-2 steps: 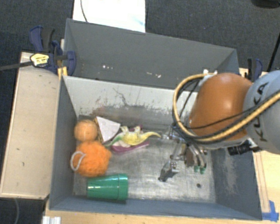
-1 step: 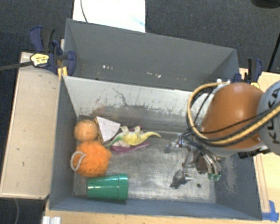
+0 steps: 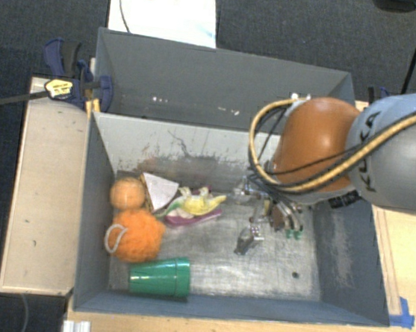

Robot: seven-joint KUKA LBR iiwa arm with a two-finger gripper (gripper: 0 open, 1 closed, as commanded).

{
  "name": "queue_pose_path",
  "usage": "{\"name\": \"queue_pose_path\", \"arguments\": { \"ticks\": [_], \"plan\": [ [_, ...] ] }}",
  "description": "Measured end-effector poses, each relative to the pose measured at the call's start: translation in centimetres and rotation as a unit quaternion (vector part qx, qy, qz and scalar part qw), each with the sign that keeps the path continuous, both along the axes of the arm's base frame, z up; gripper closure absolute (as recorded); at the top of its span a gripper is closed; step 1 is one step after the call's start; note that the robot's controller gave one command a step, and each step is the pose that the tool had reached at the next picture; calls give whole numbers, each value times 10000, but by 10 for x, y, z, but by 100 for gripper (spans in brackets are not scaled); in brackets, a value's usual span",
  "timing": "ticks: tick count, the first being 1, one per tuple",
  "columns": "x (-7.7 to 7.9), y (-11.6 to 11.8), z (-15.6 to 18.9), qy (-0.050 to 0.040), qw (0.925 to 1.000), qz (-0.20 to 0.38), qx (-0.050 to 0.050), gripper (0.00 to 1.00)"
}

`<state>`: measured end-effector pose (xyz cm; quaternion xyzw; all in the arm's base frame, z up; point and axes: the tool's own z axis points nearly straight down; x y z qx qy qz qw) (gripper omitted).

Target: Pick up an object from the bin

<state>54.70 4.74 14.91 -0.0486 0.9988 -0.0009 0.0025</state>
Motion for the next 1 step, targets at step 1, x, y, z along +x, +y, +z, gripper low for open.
{"name": "queue_pose_path", "arguments": {
  "ticks": [1],
  "plan": [
    [46, 46, -62, -224, 9997, 66, 44, 0]
  ]
}}
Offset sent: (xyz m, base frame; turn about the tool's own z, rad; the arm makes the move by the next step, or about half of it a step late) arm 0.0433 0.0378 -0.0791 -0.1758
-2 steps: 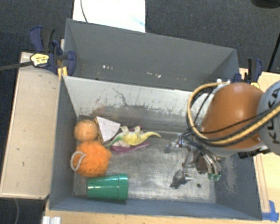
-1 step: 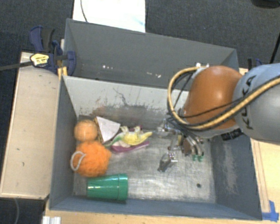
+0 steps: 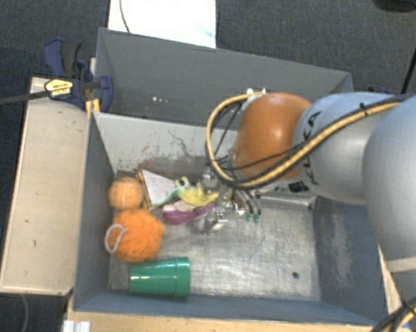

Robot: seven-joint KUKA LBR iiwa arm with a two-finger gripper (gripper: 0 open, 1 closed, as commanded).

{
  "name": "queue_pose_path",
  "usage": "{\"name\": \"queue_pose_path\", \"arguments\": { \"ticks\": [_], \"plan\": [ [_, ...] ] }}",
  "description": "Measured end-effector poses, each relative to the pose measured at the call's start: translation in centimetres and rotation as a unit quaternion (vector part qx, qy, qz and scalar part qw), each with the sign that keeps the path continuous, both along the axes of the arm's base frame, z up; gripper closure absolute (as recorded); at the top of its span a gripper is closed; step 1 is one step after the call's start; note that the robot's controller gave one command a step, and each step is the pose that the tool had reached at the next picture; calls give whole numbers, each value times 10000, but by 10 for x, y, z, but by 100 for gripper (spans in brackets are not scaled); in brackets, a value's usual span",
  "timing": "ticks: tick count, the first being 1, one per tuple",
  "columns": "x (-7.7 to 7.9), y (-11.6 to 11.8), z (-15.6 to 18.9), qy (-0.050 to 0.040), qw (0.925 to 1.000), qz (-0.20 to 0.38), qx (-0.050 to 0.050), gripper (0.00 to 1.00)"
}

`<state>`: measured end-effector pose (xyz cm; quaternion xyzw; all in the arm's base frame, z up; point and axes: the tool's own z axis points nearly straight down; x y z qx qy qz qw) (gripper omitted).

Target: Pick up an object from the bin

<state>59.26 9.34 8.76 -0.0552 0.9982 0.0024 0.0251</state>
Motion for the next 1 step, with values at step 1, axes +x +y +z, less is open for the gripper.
{"name": "queue_pose_path", "arguments": {
  "ticks": [1],
  "plan": [
    [3, -1, 6, -50, 10000, -2, -6, 100]
  ]
}}
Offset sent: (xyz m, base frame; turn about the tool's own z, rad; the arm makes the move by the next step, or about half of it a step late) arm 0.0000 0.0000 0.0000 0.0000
